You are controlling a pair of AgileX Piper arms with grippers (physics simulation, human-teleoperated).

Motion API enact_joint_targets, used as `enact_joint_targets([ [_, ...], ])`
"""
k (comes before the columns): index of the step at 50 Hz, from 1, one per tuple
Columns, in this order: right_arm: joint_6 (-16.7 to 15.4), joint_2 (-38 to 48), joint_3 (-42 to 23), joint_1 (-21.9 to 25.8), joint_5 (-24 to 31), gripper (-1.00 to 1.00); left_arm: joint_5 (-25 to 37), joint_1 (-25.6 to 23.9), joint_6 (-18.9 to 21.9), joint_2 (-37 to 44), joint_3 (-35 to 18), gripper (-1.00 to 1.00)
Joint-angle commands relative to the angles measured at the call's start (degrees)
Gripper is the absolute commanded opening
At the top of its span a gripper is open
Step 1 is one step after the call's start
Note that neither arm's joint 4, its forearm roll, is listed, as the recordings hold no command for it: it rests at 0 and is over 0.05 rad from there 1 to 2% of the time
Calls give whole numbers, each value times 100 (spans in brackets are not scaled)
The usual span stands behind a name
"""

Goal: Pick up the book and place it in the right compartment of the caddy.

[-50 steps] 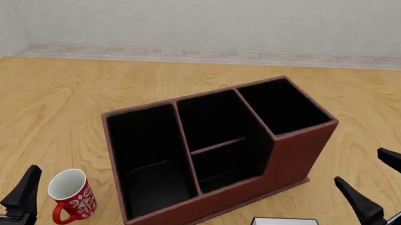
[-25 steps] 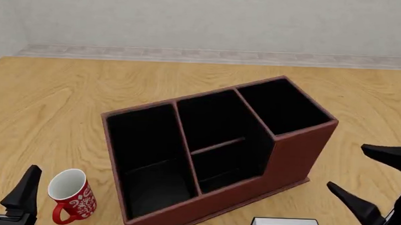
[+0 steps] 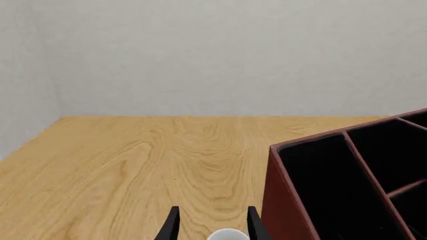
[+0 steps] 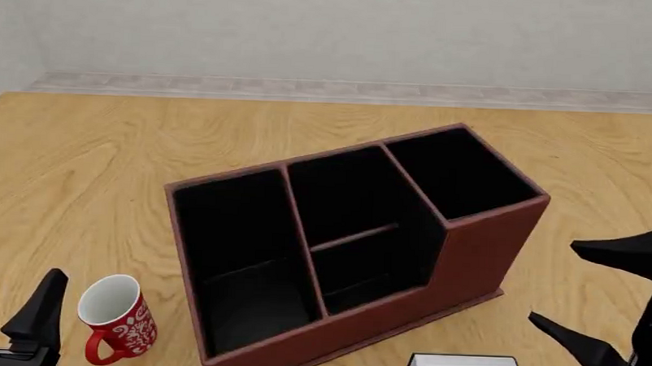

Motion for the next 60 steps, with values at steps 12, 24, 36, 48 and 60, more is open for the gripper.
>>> enact_joint_targets([
  [12, -289, 504, -505, 301, 764, 100, -1, 0, -1, 0, 1, 100],
  [24, -219, 733, -458, 605, 755, 100, -1, 2, 0, 0, 1, 100],
  [36, -7, 830, -296, 934, 696, 100, -1, 1, 1, 0, 0, 100],
  [48, 161, 863, -103, 1204, 658, 100, -1, -2, 1, 0, 1, 100],
  [60, 318, 1020, -38, 1505, 540, 100, 0, 1, 0, 0, 1, 100],
])
